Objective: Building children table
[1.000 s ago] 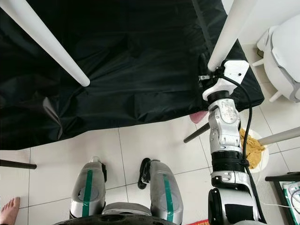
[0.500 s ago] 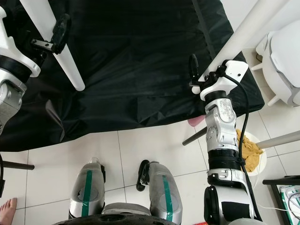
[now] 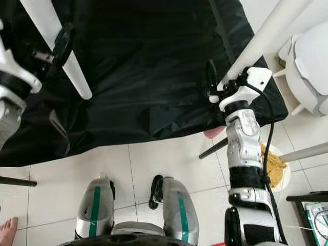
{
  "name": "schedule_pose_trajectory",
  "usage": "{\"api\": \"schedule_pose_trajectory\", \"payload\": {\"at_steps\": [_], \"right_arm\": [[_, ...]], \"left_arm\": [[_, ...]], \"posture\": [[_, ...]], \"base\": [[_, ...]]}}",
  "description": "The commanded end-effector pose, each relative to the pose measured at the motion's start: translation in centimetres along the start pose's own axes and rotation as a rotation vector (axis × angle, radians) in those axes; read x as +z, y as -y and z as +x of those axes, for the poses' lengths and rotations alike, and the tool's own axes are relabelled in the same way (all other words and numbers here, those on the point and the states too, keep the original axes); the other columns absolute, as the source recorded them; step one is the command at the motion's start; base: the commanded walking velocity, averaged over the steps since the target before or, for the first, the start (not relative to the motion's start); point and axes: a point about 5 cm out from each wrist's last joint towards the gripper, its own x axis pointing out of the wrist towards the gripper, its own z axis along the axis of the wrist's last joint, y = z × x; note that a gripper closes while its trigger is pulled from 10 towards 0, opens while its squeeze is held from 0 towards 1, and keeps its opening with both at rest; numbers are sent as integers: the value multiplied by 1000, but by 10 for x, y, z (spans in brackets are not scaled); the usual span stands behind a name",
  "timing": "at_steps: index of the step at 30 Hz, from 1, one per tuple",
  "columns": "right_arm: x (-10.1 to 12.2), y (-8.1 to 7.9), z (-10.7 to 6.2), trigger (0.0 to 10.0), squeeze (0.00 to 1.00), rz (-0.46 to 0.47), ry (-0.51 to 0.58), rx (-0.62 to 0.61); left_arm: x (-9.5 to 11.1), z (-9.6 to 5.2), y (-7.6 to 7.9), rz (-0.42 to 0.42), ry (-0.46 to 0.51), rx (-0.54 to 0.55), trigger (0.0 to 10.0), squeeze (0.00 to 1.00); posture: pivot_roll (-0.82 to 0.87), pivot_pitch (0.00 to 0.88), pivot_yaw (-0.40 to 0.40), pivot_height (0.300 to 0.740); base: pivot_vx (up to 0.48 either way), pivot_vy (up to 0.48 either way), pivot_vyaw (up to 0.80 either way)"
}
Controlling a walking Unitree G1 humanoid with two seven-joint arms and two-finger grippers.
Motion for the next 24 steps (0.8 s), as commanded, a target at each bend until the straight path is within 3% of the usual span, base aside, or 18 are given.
{"api": "schedule_pose_trajectory", "payload": {"at_steps": [1, 4, 5, 8, 11, 18, 24], "right_arm": [[6, -3, -3, 10000, 0, -8, 44, 21], [11, -7, -9, 10000, 0, -41, 75, 42], [12, -10, -15, 10000, 0, -70, 93, 54], [10, -12, -23, 10000, 0, -83, 101, 41], [10, -14, -32, 10000, 0, -132, 116, 18], [6, -17, -45, 10000, 0, -160, 113, -8], [-10, -31, -65, 10000, 0, -182, 51, 59]], "left_arm": [[1, -4, -2, -17, 22, -4, 10000, 0], [-2, -10, -2, -31, 25, -25, 10000, 0], [-3, -16, 0, -18, 78, -36, 10000, 0], [-8, -20, 2, 24, 90, -39, 10000, 0], [-16, -24, 5, -58, 64, -85, 10000, 0], [-25, -29, 10, -73, 47, -111, 10000, 0], [-51, -41, 16, 15, -13, -169, 10000, 0]], "posture": [[201, 122, -78, 740], [195, 121, -75, 740], [195, 121, -75, 740], [181, 120, -69, 740], [169, 118, -59, 740], [161, 116, -51, 740], [153, 113, -44, 740]], "base": [[0, 0, 0], [0, 0, 0], [0, 0, 0], [0, 0, 0], [0, 0, 0], [0, 0, 0], [0, 0, 0]]}}
